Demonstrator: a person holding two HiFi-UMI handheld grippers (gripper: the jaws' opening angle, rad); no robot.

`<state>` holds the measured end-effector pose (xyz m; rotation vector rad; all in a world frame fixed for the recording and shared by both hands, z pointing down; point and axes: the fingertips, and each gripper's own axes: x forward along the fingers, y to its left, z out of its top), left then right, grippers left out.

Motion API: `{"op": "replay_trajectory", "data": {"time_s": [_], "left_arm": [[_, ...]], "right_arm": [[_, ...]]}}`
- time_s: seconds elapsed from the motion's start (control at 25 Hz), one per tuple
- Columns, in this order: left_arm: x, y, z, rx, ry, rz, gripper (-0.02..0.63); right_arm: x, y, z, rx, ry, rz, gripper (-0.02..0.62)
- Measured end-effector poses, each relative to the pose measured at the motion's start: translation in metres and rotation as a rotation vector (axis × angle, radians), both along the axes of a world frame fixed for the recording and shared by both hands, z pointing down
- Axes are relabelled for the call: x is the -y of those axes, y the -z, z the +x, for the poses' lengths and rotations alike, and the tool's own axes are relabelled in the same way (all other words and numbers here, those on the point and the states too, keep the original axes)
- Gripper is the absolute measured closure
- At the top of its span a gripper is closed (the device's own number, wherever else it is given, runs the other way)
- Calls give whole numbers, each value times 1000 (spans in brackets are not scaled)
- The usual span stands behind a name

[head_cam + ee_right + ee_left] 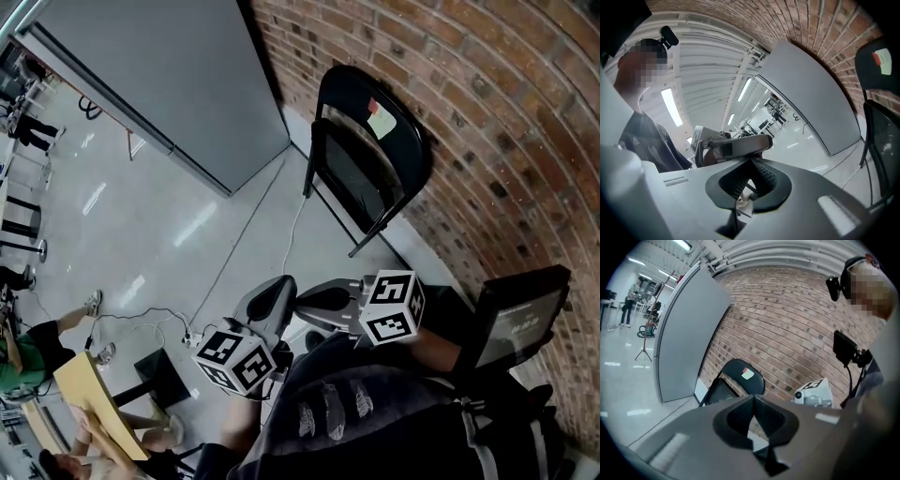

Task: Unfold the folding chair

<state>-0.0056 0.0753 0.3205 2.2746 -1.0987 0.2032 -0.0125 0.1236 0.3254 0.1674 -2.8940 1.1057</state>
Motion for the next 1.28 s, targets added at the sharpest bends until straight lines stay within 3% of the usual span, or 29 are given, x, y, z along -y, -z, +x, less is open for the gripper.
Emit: {"op": "replay_trajectory", "data": {"time_s": [0.32, 0.6, 0.8, 0.96, 1.12, 1.16, 1.24, 1.28], "left_arm": [[39, -4, 50, 37, -18, -29, 603], [68, -4, 102, 58, -48, -29, 603], [91, -3, 128, 79, -57, -1, 604], [101, -5, 139, 104, -86, -2, 603], [112, -17, 143, 163, -138, -13, 603], [115, -20, 143, 177, -153, -12, 603], [123, -25, 142, 179, -180, -14, 603], [128, -28, 143, 170, -194, -19, 604]], "right_arm": [[40, -9, 59, -20, -56, -2, 600], [119, -31, 172, -140, -350, 9, 600], [169, -49, 245, -325, -493, 132, 600], [192, -62, 281, -498, -570, 225, 598], [213, -60, 308, -598, -704, 268, 597], [217, -59, 311, -611, -729, 272, 586], [227, -58, 311, -624, -758, 264, 458], [232, -60, 312, -631, -772, 255, 448]]}}
